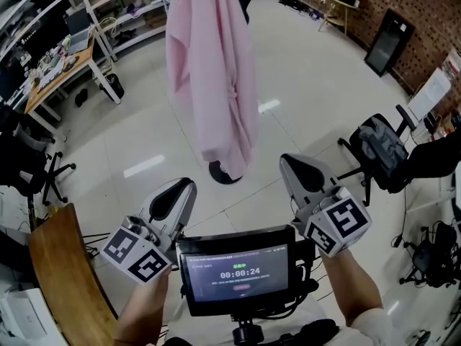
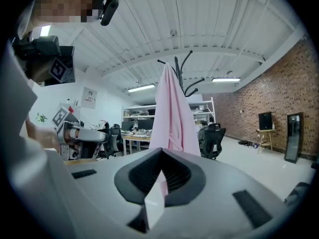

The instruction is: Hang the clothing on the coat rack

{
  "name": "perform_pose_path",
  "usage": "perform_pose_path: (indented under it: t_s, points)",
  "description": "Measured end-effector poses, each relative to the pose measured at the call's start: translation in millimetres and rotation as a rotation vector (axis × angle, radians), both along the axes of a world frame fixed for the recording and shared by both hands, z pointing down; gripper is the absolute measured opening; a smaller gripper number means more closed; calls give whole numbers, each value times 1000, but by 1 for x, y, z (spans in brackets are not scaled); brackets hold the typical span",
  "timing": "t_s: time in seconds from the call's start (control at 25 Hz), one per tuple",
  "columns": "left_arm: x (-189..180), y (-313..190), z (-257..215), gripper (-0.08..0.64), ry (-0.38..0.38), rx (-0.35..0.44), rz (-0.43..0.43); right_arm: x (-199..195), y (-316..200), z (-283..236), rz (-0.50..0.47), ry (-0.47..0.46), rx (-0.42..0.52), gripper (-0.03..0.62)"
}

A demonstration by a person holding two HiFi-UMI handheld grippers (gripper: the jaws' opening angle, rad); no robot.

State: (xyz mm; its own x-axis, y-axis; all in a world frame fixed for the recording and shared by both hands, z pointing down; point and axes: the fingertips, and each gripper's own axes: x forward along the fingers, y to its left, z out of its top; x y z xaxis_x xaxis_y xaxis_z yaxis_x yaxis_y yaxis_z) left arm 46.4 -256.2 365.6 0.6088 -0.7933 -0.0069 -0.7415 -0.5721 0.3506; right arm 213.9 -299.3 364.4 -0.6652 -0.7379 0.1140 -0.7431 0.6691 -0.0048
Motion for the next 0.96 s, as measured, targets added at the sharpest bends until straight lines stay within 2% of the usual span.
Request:
perform_pose_path:
  t_s: [0.96]
  points:
    - [5, -15, 5, 41, 7, -24, 10, 2, -16, 6, 0, 18, -21, 0]
